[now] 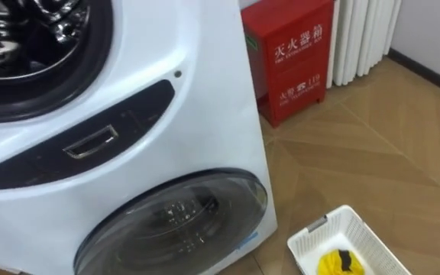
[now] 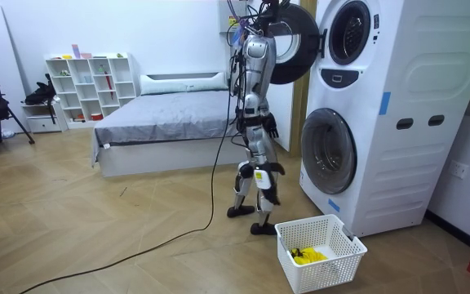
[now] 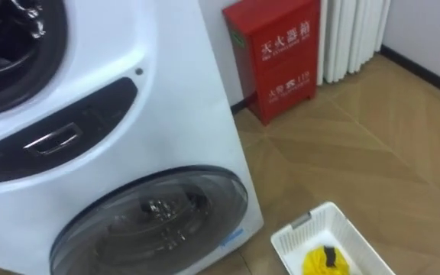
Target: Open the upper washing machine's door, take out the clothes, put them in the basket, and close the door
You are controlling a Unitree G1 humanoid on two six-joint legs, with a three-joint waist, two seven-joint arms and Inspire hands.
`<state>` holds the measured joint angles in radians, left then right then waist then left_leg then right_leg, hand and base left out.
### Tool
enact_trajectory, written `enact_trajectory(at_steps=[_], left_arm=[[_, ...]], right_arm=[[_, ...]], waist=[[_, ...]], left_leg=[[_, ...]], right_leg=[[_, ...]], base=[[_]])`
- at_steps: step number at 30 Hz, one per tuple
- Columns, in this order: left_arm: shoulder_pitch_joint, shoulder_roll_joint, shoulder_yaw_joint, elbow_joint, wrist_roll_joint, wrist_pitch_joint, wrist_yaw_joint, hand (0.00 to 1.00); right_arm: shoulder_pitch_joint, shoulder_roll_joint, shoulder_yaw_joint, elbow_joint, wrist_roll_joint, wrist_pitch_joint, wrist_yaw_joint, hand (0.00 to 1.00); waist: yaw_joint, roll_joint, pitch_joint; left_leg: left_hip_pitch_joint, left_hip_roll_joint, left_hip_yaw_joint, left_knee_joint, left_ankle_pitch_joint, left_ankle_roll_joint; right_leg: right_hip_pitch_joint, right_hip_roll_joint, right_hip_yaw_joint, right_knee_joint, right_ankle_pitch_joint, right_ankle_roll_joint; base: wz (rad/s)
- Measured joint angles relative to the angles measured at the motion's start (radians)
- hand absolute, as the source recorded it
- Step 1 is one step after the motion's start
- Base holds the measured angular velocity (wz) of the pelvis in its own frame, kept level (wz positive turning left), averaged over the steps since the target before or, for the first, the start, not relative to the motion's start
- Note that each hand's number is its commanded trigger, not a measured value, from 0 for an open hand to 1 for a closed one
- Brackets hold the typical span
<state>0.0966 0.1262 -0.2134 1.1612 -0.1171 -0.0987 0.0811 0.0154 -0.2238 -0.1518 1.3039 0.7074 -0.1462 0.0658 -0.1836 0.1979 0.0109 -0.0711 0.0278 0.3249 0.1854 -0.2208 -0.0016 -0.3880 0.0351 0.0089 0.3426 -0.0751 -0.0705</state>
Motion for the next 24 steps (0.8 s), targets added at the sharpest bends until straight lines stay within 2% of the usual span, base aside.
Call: enact_trajectory(at_steps=[3, 5, 8, 11, 13, 14, 16, 18, 19, 20, 22, 24], left_arm=[[0.013, -0.006, 0.018, -0.001, 0.0, 0.013, -0.002, 0.0], [0.013, -0.014, 0.028, -0.004, -0.003, 0.022, -0.002, 0.0], [0.028, -0.036, 0.035, -0.014, -0.01, 0.03, 0.007, 0.0], [0.036, -0.062, 0.036, -0.018, -0.01, 0.043, 0.033, 0.0], [0.038, -0.077, 0.056, -0.02, -0.007, 0.047, 0.043, 0.0], [0.038, -0.077, 0.06, -0.021, -0.006, 0.048, 0.047, 0.0], [0.04, -0.077, 0.083, -0.019, -0.007, 0.05, 0.048, 0.0], [0.04, -0.075, 0.104, -0.019, -0.01, 0.058, 0.048, 0.0], [0.041, -0.073, 0.119, -0.02, -0.009, 0.068, 0.05, 0.0], [0.043, -0.069, 0.129, -0.02, -0.009, 0.079, 0.057, 0.0], [0.059, -0.064, 0.157, -0.024, -0.01, 0.086, 0.062, 0.0], [0.072, -0.064, 0.197, -0.04, -0.012, 0.092, 0.063, 0.0]], right_arm=[[0.015, 0.024, 0.002, 0.029, 0.114, 0.029, 0.039, 0.0], [0.028, 0.044, 0.002, 0.034, 0.198, 0.044, 0.059, 0.0], [0.038, 0.071, 0.001, 0.026, 0.317, 0.08, 0.08, 0.0], [0.045, 0.093, -0.001, 0.017, 0.415, 0.085, 0.087, 0.0], [0.045, 0.109, -0.031, 0.018, 0.45, 0.095, 0.086, 0.0], [0.045, 0.115, -0.042, 0.019, 0.465, 0.1, 0.084, 0.0], [0.036, 0.12, -0.068, 0.018, 0.488, 0.107, 0.08, 0.0], [0.031, 0.121, -0.09, 0.01, 0.539, 0.113, 0.078, 0.0], [0.032, 0.121, -0.091, 0.006, 0.572, 0.116, 0.076, 0.0], [0.029, 0.123, -0.098, 0.006, 0.59, 0.122, 0.074, 0.0], [0.025, 0.128, -0.11, 0.007, 0.606, 0.128, 0.059, 0.0], [0.027, 0.129, -0.119, 0.007, 0.608, 0.132, 0.044, 0.0]], waist=[[0.0, -0.004, -0.0006], [0.0, -0.008, -0.0026], [0.002, -0.021, -0.003], [0.004, -0.032, -0.0046], [0.023, -0.047, -0.0088], [0.028, -0.055, -0.0133], [0.035, -0.063, -0.0149], [0.048, -0.073, -0.0126], [0.055, -0.082, -0.014], [0.057, -0.094, -0.0113], [0.07, -0.114, -0.0123], [0.082, -0.136, -0.0092]], left_leg=[[0.018, -0.002, -0.011, -0.015, -0.001, 0.002], [0.029, -0.003, -0.028, -0.024, 0.0, 0.003], [0.049, -0.002, -0.039, -0.03, 0.001, 0.003], [0.079, 0.004, -0.067, -0.039, 0.001, 0.003], [0.103, 0.011, -0.087, -0.043, 0.0, 0.003], [0.112, 0.014, -0.094, -0.044, 0.0, 0.003], [0.123, 0.014, -0.112, -0.049, 0.0, 0.003], [0.134, 0.014, -0.115, -0.049, 0.001, 0.004], [0.139, 0.014, -0.119, -0.048, 0.001, 0.005], [0.148, 0.014, -0.125, -0.048, 0.002, 0.005], [0.164, 0.015, -0.126, -0.049, 0.002, 0.005], [0.185, 0.017, -0.127, -0.05, 0.001, 0.005]], right_leg=[[0.021, -0.005, -0.017, -0.014, 0.008, 0.002], [0.042, -0.009, -0.032, -0.028, 0.015, 0.01], [0.067, -0.011, -0.047, -0.037, 0.018, 0.006], [0.119, -0.011, -0.076, -0.07, 0.018, 0.005], [0.161, -0.008, -0.094, -0.098, 0.021, 0.003], [0.18, -0.007, -0.102, -0.11, 0.022, 0.003], [0.2, -0.009, -0.118, -0.124, 0.022, 0.004], [0.214, -0.011, -0.126, -0.125, 0.02, 0.007], [0.223, -0.013, -0.131, -0.125, 0.017, 0.009], [0.235, -0.016, -0.141, -0.127, 0.011, 0.012], [0.256, -0.017, -0.15, -0.14, 0.001, 0.014], [0.281, -0.017, -0.151, -0.144, -0.003, 0.015]], base=[[0.04], [0.21], [0.13], [0.26], [0.25], [0.24], [0.22], [0.16], [0.23], [0.22], [0.17], [0.12]])
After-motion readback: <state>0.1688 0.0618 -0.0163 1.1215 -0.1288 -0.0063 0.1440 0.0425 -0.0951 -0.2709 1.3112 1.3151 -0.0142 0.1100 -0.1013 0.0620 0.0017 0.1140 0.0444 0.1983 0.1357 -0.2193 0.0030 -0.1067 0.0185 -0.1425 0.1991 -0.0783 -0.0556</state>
